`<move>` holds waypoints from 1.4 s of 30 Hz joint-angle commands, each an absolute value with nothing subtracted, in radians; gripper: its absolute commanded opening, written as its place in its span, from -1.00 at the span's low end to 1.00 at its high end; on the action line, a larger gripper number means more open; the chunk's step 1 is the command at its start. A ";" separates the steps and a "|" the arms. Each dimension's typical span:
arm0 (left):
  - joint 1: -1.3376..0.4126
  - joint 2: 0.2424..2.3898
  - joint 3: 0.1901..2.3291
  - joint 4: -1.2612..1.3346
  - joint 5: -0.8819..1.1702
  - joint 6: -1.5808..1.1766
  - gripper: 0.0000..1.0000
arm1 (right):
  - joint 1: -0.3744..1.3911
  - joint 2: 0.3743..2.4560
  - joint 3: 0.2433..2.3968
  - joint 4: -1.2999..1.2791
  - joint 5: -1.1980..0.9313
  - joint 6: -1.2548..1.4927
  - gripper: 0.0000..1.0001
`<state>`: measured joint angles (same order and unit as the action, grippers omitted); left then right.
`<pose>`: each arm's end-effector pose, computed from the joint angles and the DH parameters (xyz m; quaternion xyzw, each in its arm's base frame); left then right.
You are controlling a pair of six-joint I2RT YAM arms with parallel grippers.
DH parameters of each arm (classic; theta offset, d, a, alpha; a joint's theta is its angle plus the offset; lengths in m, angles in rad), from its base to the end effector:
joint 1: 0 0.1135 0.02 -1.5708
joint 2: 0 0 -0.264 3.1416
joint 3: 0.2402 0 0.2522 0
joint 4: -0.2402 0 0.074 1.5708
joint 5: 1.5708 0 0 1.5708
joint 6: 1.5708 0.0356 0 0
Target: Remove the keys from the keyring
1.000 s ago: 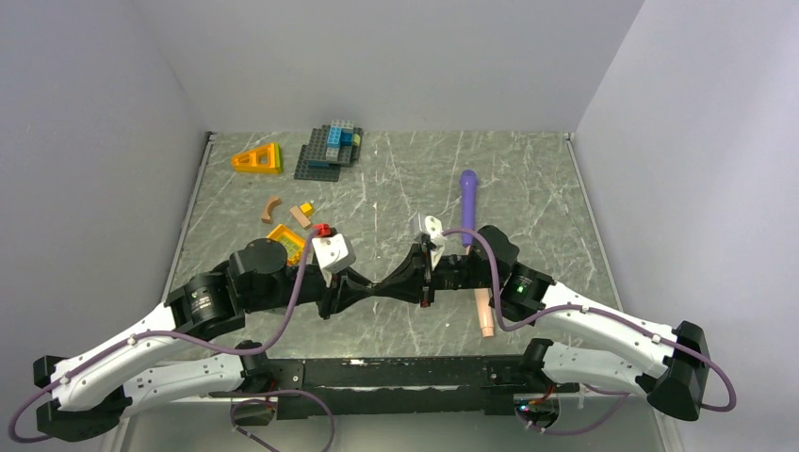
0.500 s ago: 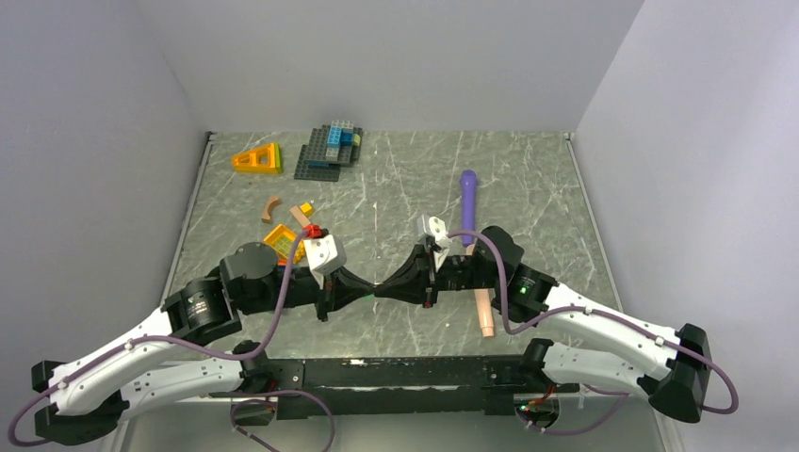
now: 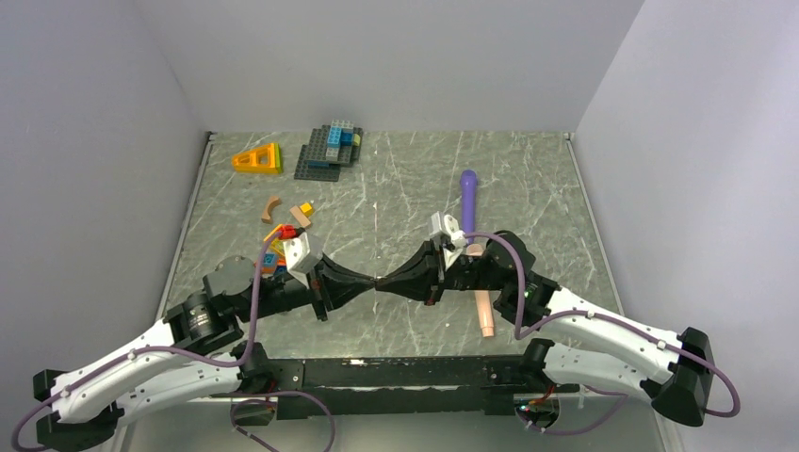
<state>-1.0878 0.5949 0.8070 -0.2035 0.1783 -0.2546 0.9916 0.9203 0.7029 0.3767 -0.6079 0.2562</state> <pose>0.0581 -0.1245 0.3726 0.3416 0.6157 -0.4890 0.5149 0.1002 0.1904 0.3457 -0.4350 0.4956 0.5818 0.4760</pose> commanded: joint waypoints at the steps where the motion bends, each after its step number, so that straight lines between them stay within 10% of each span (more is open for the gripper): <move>1: -1.094 0.599 0.766 -0.036 0.205 -0.305 -1.00 | 0.996 0.905 0.703 0.567 -0.557 0.286 -1.00; 23: -1.094 0.610 0.655 0.276 0.107 -0.407 -0.97 | 0.996 0.941 0.764 0.698 -0.505 0.288 -1.00; 31: -1.094 0.576 0.710 0.139 0.098 -0.381 0.71 | 0.995 0.946 0.781 0.633 -0.504 0.288 -1.00; 42: -1.095 0.476 0.924 -0.361 0.019 -0.228 0.67 | 0.996 0.864 0.739 0.400 -0.521 0.248 -1.00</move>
<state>-1.0901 0.4911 0.8551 -0.1913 0.0544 -0.3065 0.9901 0.8879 0.7395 0.4763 -0.4973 0.2722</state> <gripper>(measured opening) 0.869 0.018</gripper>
